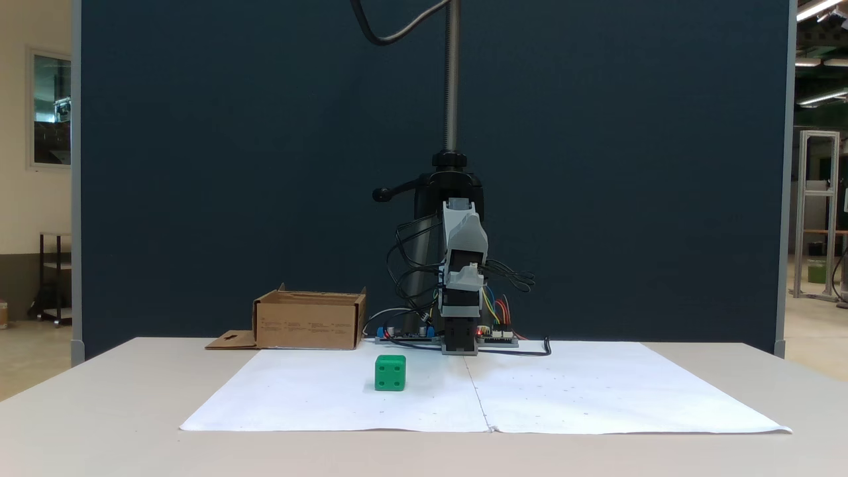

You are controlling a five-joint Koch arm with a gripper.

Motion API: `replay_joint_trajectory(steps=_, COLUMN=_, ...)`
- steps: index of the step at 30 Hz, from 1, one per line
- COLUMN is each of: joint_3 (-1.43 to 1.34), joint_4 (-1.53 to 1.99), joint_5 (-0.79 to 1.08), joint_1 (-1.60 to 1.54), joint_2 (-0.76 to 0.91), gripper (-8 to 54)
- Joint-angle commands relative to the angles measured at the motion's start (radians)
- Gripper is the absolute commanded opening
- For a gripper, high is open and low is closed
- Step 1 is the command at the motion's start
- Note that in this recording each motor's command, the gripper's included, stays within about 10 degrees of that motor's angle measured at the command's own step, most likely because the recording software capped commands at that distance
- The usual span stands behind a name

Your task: Grasp a green dice and put it in the bin.

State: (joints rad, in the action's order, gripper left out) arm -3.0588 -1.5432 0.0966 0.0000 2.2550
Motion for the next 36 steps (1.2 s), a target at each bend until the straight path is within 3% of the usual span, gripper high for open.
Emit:
replay_joint_trajectory(steps=1, joint_3=-0.072, joint_4=0.175, joint_5=-0.071, joint_1=0.002, joint_2=0.112, gripper=41.4)
replay_joint_trajectory(steps=5, joint_3=-0.072, joint_4=0.405, joint_5=-0.071, joint_1=0.002, joint_2=0.112, gripper=41.4)
replay_joint_trajectory(steps=27, joint_3=-0.066, joint_4=0.41, joint_5=-0.069, joint_1=0.003, joint_2=0.112, gripper=41.4)
replay_joint_trajectory(steps=36, joint_3=0.187, joint_4=0.793, joint_5=-0.072, joint_1=0.08, joint_2=0.114, gripper=41.3)
